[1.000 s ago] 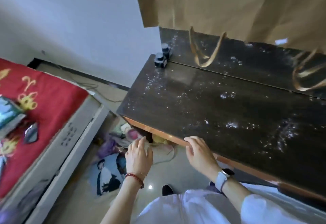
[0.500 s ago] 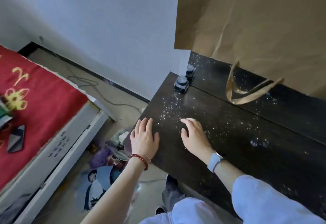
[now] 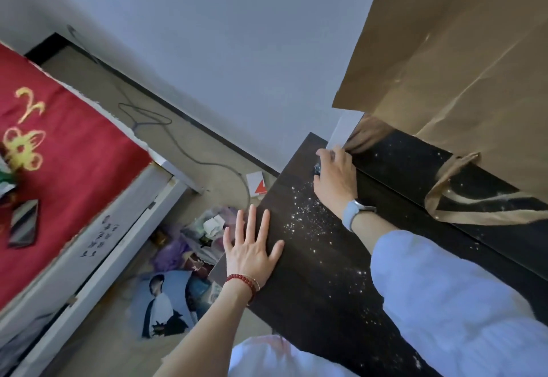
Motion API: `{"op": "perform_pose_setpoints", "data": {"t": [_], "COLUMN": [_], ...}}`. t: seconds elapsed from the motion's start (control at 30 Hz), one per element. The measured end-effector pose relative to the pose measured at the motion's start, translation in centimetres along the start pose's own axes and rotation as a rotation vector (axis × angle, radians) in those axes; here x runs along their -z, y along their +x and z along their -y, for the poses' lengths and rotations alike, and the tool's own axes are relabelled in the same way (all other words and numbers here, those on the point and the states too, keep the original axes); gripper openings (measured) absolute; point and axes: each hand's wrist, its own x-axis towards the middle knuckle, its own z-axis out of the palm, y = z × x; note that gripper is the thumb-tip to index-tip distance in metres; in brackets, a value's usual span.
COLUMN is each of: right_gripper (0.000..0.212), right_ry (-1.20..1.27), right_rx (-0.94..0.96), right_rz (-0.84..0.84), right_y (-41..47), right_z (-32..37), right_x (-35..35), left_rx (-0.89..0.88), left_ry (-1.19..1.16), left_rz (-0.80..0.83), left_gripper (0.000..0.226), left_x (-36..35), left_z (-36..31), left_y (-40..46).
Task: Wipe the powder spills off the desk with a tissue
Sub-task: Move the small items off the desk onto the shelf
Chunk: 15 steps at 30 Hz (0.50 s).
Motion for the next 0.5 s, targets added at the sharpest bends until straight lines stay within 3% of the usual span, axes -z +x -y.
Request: {"op": "perform_pose_setpoints", "data": {"t": [0.13,0.23,0.5], "right_gripper": [0.047,0.052,0.061], "right_ry": [0.056,0.124,0.477], "right_rx": [0.08,0.038,-0.069], "right_rz": [0.06,0.075,-0.089], "right_y": [-0.9,-2.5,-14.6], "right_z": [0.2,-0.1,-0.4], "right_x": [-0.6,-0.4,1.7], "left_rx": [0.008,-0.001,-0.04], "left_ry": [0.002,-0.012,-0.035], "left_rz": [0.014,0.034,0.129], "left_gripper": [0.067,0.067,0.065], "left_x": [0.2,0.4,1.7], "left_z": [0.0,0.0,0.1], "left_y": [-0.1,-0.1,0.1]}}
